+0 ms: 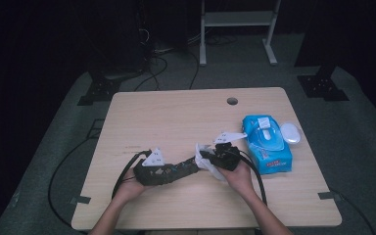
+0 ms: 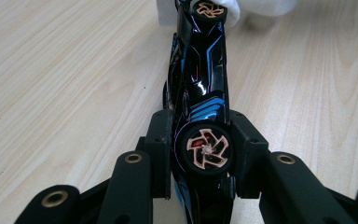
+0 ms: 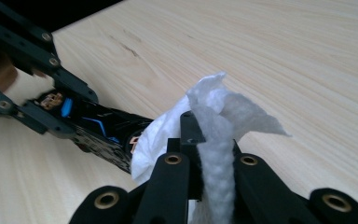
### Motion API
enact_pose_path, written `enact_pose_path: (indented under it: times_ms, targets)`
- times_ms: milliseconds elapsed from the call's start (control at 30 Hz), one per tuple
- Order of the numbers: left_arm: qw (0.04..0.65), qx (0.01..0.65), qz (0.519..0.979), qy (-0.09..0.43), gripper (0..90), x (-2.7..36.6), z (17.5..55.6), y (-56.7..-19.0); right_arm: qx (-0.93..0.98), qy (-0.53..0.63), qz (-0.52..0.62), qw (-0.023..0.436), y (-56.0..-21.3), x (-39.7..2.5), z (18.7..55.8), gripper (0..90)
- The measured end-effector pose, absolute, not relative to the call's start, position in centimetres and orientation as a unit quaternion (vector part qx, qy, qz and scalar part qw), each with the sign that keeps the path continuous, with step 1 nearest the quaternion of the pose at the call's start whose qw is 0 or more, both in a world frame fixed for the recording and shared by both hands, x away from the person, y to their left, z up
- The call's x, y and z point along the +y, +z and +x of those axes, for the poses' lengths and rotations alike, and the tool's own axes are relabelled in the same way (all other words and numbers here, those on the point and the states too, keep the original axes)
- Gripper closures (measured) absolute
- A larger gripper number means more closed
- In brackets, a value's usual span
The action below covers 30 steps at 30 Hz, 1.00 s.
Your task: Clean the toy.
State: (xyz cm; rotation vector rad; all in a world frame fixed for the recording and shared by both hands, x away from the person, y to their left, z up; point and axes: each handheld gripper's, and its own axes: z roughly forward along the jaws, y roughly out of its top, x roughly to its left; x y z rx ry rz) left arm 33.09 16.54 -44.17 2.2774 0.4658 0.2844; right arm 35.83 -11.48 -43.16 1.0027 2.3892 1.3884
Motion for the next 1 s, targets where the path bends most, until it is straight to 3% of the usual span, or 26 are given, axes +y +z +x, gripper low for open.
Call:
enact_pose_path:
  times_ms: [233,367,633,1000]
  targets:
    - [0.380,0.189,0.899,0.113,63.7,16.1,33.2,-43.9,0.802,0.488,0.339,0.070,-43.7,-11.5,35.8,87.2]
    - [0.378,0.187,0.900,0.113,55.7,15.1,33.7,-43.1,0.793,0.495,0.348,0.070,-43.5,-12.6,35.8,87.2]
    - [0.330,0.180,0.920,0.107,48.5,11.4,35.3,-42.7,0.780,0.506,0.363,0.058,-43.5,-14.4,35.8,87.2]
    - [0.271,0.179,0.941,0.092,53.1,9.1,36.3,-43.1,0.772,0.515,0.371,0.042,-43.8,-14.6,35.9,87.2]
